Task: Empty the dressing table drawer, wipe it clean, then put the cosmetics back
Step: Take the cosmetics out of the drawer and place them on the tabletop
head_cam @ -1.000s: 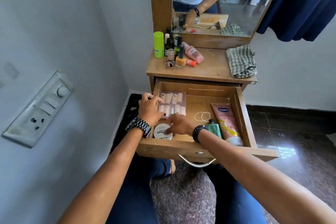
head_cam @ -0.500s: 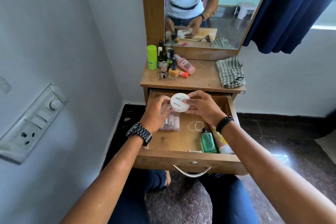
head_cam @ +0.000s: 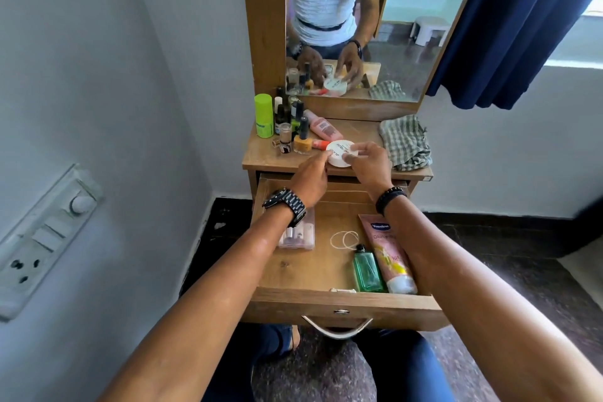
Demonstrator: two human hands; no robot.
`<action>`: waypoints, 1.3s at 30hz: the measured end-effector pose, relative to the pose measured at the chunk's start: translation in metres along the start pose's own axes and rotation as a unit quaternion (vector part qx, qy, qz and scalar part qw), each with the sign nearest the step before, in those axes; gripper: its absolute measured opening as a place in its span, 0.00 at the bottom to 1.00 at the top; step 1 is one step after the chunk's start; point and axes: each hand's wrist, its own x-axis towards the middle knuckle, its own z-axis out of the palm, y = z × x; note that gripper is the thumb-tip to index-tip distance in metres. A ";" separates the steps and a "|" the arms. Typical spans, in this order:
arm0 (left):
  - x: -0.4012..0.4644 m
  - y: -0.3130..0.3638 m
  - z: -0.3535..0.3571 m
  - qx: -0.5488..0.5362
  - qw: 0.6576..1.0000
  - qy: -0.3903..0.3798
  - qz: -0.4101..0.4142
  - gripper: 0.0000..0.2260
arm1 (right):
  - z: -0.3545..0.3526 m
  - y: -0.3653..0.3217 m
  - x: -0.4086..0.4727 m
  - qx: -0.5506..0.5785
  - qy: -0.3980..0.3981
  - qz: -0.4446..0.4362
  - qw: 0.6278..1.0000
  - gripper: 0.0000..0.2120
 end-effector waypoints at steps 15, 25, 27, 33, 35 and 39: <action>-0.055 -0.007 0.067 0.034 0.948 -0.302 -0.097 0.10 | -0.050 0.071 -0.080 -0.235 -0.203 -0.118 0.943 0.07; -0.063 0.000 0.086 -0.041 0.928 -0.324 -0.178 0.10 | -0.044 0.098 -0.094 -0.461 -0.292 -0.183 0.818 0.21; -0.064 -0.002 0.087 -0.051 0.926 -0.328 -0.180 0.11 | -0.045 0.096 -0.095 -0.455 -0.311 -0.166 0.818 0.21; -0.069 0.001 0.083 -0.056 0.935 -0.310 -0.161 0.10 | -0.045 0.090 -0.097 -0.432 -0.316 -0.153 0.831 0.18; -0.071 0.002 0.079 -0.055 0.943 -0.296 -0.143 0.10 | -0.047 0.090 -0.097 -0.379 -0.317 -0.147 0.857 0.18; -0.073 0.001 0.075 -0.059 0.947 -0.291 -0.121 0.12 | -0.050 0.090 -0.098 -0.300 -0.288 -0.140 0.899 0.15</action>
